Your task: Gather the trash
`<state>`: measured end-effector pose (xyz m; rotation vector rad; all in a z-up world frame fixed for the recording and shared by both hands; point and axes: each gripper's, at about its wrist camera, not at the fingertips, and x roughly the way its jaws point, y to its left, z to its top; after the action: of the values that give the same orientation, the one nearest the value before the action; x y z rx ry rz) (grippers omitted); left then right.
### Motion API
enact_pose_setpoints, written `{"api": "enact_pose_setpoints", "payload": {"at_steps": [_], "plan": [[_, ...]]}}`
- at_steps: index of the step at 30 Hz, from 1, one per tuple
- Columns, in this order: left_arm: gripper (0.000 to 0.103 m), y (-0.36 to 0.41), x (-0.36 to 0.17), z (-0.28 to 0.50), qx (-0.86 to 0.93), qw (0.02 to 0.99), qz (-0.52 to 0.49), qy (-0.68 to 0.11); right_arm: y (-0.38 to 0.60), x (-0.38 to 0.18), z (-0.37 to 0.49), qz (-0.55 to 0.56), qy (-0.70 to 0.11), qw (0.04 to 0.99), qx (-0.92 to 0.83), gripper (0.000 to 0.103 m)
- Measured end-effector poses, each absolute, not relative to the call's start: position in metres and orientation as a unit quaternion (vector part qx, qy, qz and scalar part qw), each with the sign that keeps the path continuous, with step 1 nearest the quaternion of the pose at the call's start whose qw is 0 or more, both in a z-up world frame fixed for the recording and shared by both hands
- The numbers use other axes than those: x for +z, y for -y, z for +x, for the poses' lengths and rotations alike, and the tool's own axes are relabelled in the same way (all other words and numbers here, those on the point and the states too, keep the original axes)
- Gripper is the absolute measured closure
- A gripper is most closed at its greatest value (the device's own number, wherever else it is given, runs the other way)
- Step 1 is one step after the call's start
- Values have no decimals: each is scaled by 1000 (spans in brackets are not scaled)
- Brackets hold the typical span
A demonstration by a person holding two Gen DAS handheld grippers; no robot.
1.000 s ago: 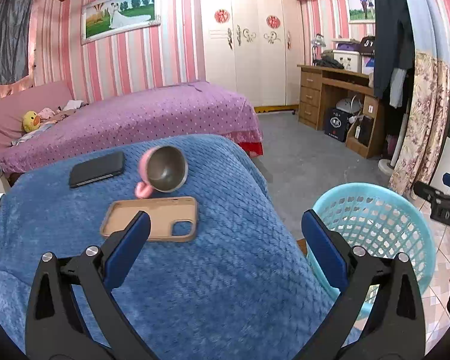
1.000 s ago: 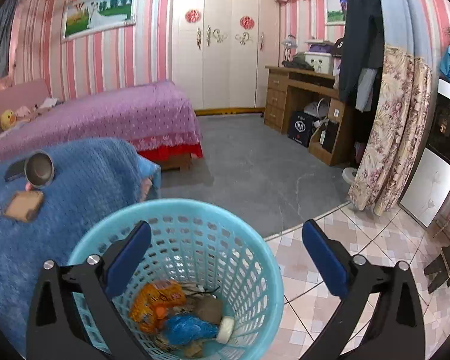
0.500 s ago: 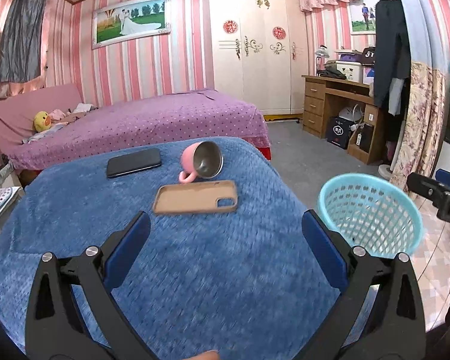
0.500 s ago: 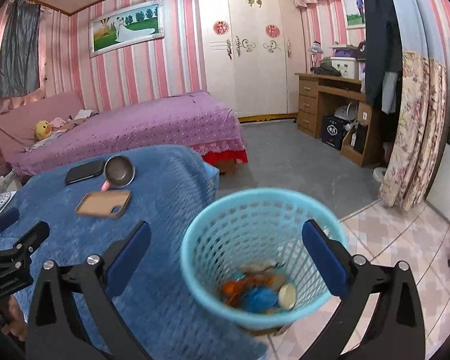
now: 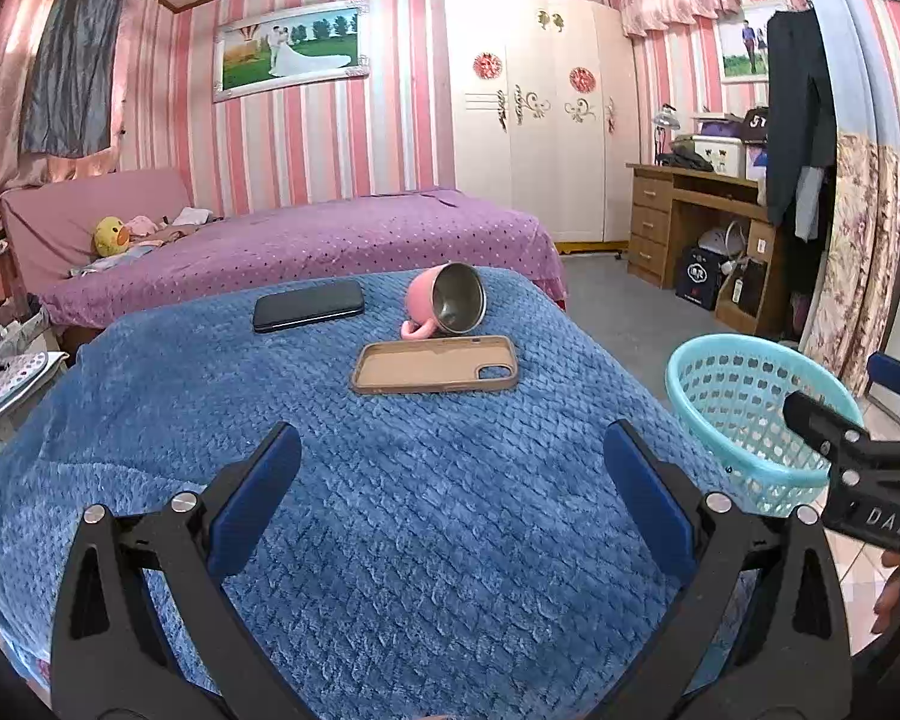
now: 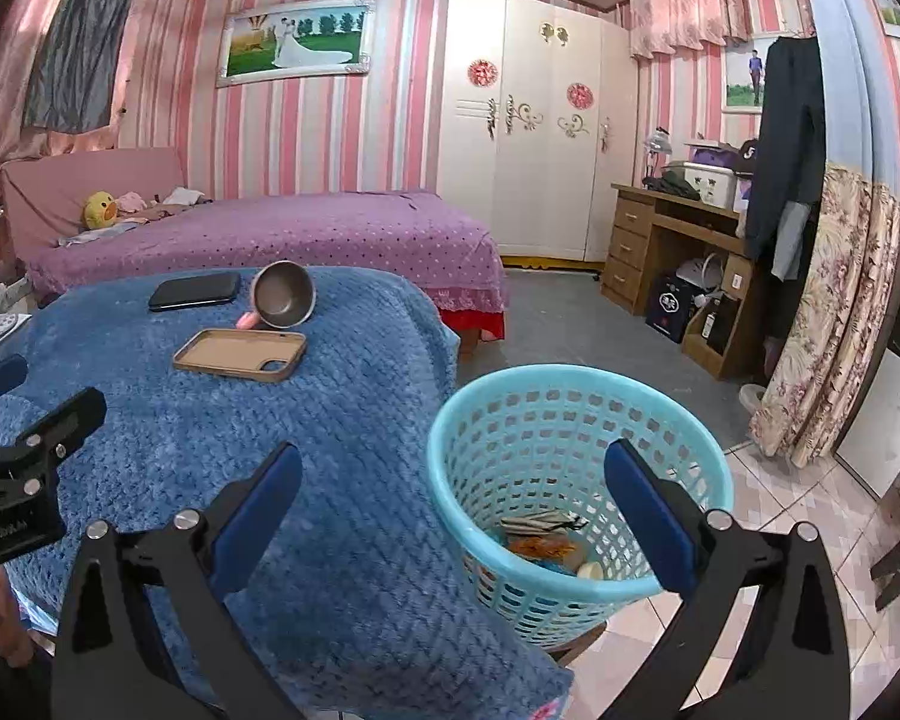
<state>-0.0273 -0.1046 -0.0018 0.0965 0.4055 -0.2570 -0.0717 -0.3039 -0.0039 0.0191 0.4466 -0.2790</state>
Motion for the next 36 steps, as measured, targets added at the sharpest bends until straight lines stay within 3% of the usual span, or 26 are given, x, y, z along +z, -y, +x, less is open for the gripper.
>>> {"api": "enact_pose_setpoints", "payload": {"at_steps": [36], "plan": [[5,95,-6,-26,-125,973,44,-191,294,0,-65,-8,-201,970,-135,5]]}}
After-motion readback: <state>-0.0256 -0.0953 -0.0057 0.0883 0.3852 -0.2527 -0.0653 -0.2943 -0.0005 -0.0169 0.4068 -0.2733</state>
